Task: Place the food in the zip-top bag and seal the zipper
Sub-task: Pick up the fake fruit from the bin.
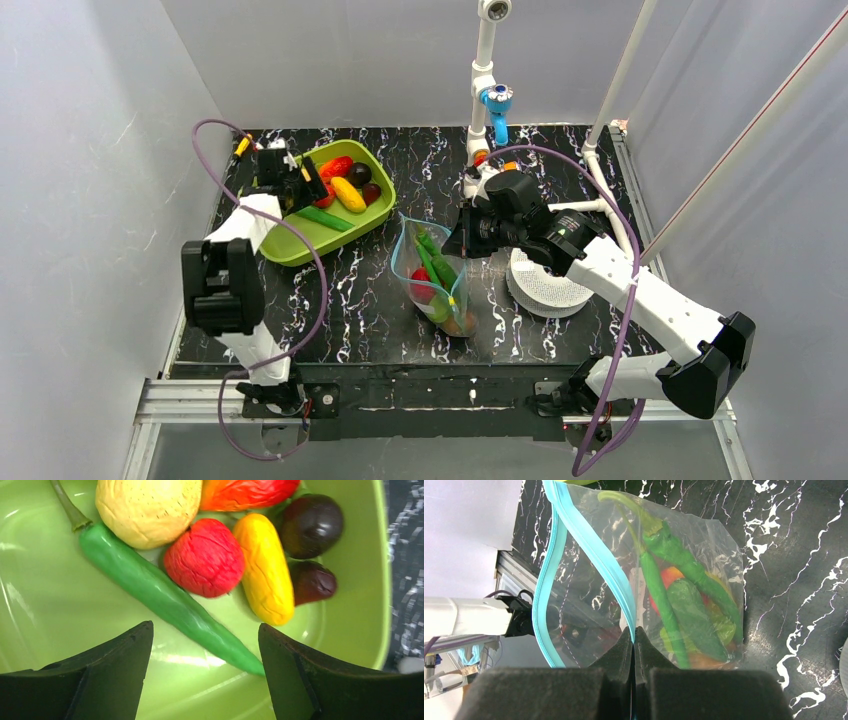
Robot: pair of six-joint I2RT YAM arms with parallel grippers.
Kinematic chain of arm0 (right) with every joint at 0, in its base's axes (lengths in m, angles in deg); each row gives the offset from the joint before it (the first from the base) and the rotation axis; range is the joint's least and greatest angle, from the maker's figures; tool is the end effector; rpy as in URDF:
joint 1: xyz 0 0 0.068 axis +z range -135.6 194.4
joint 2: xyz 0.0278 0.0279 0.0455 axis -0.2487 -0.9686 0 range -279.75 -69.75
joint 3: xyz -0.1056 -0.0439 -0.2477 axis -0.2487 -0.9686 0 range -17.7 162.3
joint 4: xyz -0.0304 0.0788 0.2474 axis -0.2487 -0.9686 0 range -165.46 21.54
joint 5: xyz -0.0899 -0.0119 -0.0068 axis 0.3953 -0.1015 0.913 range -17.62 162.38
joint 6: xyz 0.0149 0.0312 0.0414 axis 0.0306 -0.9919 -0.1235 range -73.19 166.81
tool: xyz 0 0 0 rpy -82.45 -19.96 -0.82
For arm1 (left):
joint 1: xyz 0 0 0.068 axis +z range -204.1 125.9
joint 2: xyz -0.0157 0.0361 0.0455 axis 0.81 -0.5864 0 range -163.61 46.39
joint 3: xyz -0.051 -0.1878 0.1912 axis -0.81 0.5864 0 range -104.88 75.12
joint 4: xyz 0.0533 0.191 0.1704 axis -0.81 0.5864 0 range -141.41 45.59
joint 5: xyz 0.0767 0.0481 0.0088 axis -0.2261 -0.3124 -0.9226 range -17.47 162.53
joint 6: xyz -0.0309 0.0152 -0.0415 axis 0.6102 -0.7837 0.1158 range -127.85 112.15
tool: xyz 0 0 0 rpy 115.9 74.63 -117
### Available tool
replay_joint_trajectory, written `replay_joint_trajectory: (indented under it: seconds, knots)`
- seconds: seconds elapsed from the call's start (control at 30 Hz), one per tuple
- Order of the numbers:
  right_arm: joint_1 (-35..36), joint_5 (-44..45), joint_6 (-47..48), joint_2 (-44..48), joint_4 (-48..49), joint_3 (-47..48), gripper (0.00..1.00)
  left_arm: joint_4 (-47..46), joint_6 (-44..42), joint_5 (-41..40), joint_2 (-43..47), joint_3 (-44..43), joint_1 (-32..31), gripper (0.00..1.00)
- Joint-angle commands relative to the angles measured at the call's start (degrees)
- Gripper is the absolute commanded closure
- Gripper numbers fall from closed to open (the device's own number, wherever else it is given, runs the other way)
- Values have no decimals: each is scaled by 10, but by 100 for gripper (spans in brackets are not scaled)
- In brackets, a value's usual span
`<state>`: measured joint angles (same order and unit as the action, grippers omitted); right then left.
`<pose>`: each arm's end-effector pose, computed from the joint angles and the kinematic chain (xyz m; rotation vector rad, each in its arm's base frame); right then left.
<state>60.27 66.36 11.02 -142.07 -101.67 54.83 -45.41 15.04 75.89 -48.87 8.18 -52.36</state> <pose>0.1897 0.2009 0.3664 -0.2670 2.2802 0.9060 0.3788 0.0094 0.2512 -0.4323 2.1385 -0.2743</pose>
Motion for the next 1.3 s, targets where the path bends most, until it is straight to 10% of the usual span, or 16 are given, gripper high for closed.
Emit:
replay_joint_trajectory:
  seconds: [0.0, 0.2, 0.53, 0.73, 1.0, 1.27]
  knots:
    - [0, -9, -3, 12, 10, 18, 99, -38, -52, -48, -56, -56, 1, 25]
    - [0, -11, -7, 8, 4, 24, 99, -24, -19, 3, -84, -82, -1, 28]
    - [-1, -21, -16, 3, 6, 24, 99, -131, 307, 100, -165, -57, -45, 34]
    - [-2, -13, -12, 16, 6, 13, 99, -121, 297, 6, -175, -37, -90, 38]
    - [-2, -13, -12, 26, 10, 8, 99, -74, 233, -13, -140, -66, -87, 84]
    - [-2, -17, -13, 26, 15, 4, 99, -10, 175, 72, -11, -85, -48, 89]
